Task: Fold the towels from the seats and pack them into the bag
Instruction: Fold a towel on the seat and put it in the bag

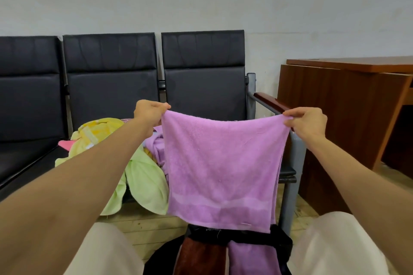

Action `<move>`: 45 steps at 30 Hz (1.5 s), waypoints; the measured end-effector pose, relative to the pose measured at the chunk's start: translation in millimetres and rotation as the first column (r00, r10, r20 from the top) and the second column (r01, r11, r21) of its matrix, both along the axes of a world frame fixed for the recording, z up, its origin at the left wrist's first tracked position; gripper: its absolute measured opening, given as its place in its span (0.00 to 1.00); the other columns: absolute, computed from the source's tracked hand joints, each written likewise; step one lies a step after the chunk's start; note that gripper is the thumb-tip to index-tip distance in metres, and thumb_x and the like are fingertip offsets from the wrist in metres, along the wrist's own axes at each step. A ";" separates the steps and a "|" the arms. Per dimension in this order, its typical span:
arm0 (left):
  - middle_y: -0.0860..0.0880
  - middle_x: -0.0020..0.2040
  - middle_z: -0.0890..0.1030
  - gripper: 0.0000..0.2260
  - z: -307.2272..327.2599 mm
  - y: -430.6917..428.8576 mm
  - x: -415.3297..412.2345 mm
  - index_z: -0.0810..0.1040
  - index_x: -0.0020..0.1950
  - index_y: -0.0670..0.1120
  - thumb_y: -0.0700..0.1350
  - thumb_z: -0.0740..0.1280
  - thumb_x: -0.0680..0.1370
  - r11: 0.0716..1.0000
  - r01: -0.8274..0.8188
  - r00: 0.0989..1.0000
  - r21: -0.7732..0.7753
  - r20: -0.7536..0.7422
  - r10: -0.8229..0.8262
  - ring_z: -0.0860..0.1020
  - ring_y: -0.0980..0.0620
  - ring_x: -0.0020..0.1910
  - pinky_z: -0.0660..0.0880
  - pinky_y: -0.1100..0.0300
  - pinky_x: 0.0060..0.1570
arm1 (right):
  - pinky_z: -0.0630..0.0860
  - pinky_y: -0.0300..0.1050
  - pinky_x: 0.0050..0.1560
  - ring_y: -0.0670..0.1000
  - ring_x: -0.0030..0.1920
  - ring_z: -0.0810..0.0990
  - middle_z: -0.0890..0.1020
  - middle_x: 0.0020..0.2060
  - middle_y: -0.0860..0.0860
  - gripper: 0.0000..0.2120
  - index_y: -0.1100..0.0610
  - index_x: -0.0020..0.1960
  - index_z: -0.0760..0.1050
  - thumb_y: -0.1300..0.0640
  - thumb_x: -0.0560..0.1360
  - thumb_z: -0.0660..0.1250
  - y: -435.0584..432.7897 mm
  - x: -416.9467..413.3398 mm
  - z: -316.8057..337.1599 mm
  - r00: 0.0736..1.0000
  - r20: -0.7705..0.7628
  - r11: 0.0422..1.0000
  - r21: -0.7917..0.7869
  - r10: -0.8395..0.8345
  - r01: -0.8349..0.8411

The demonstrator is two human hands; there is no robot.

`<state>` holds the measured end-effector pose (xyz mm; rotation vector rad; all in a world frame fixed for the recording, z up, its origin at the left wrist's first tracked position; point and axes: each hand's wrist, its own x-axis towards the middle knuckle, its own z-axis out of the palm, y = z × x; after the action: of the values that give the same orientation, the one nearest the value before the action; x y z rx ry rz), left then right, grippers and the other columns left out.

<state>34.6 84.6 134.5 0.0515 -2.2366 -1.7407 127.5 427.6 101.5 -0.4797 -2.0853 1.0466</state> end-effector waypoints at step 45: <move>0.38 0.52 0.77 0.11 -131.2 30.7 -116.2 0.73 0.58 0.36 0.42 0.59 0.81 0.915 0.035 0.999 -0.402 0.023 -0.028 0.75 0.42 0.53 0.66 0.55 0.46 | 0.77 0.48 0.54 0.54 0.53 0.79 0.81 0.50 0.56 0.15 0.61 0.52 0.81 0.71 0.76 0.58 2.1 -148.6 -90.3 0.982 0.150 0.993 0.030 0.112 -0.117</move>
<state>-81.6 115.4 3.3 -0.0616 -2.5730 -1.2618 -21.1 429.7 11.2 -0.4335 -2.2835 1.0616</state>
